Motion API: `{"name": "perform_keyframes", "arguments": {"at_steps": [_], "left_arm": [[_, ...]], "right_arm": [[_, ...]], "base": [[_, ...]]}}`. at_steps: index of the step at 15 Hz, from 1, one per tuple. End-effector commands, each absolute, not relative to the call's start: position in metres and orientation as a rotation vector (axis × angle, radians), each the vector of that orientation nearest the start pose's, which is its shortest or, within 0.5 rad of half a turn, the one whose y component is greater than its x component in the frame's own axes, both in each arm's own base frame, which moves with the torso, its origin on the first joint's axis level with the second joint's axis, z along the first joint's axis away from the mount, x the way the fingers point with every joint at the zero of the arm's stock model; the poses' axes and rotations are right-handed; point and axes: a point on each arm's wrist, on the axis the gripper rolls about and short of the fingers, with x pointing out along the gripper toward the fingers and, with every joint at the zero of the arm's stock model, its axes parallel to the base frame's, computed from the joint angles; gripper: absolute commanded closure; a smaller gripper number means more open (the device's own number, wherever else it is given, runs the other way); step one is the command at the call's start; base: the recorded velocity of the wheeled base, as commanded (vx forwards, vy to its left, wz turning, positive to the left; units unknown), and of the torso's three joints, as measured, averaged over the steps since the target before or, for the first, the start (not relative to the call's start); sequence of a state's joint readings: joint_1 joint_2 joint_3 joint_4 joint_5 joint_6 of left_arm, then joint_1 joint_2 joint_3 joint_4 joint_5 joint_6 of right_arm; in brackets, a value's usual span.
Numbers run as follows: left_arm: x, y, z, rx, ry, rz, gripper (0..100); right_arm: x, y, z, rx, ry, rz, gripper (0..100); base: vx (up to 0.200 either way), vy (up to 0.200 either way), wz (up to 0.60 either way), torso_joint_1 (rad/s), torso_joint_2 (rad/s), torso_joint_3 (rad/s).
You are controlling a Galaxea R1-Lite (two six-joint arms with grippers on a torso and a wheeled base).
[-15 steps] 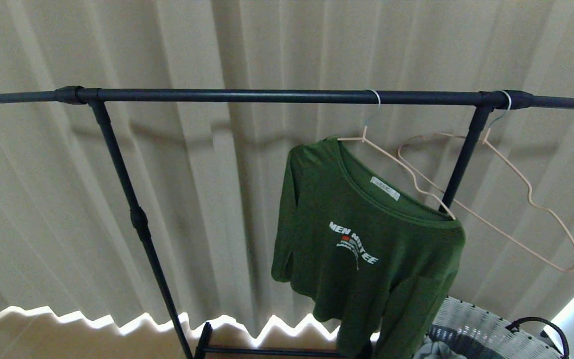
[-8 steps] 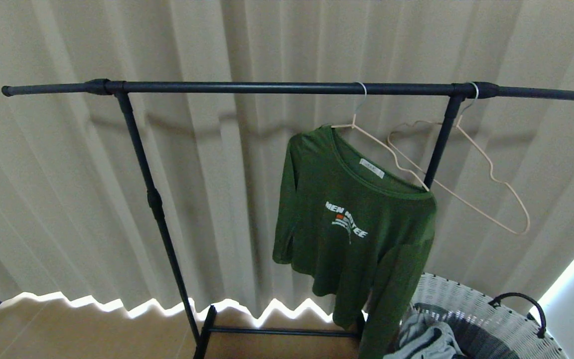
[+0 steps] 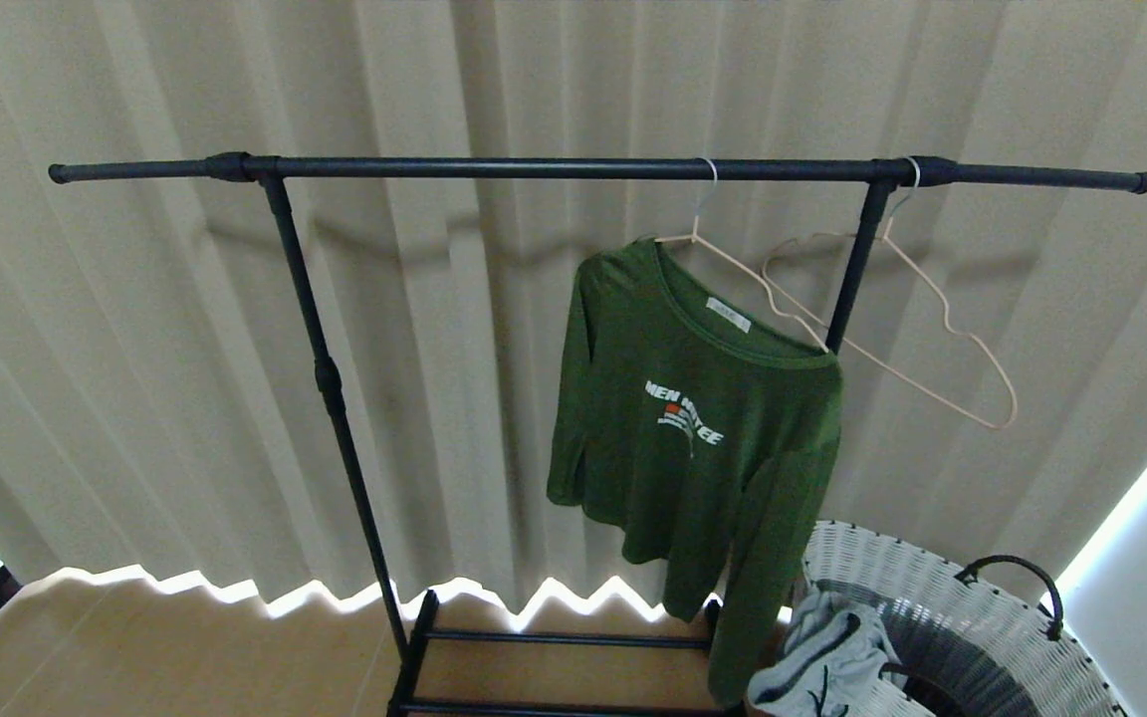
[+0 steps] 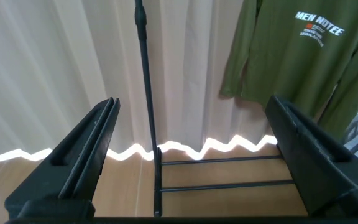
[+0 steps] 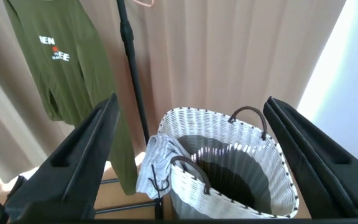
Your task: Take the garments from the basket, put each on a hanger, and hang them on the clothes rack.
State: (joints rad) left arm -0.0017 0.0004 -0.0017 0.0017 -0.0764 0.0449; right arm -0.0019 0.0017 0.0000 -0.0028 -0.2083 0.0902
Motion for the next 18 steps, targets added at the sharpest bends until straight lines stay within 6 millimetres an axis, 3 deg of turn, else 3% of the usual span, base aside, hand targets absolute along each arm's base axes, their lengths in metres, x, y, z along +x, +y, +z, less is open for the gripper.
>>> {"name": "perform_keyframes", "arguments": {"at_steps": [1, 6, 18], "left_arm": [[-0.0230, -0.0017, 0.0757, 0.043, -0.002, -0.078, 0], [-0.0230, -0.0017, 0.0757, 0.035, -0.001, -0.077, 0], [-0.0230, -0.0016, 0.0757, 0.034, -0.001, -0.075, 0]], "right_arm": [[-0.0232, -0.0046, 0.0758, 0.090, -0.011, -0.210, 0], [-0.0232, -0.0047, 0.0758, 0.090, -0.011, -0.211, 0], [-0.0232, -0.0046, 0.0758, 0.090, -0.011, -0.210, 0]], "base": [[0.000, 0.000, 0.00, 0.000, 0.00, 0.000], [0.000, 0.000, 0.00, -0.126, 0.36, 0.231], [0.000, 0.000, 0.00, -0.117, 0.46, 0.344]]}}
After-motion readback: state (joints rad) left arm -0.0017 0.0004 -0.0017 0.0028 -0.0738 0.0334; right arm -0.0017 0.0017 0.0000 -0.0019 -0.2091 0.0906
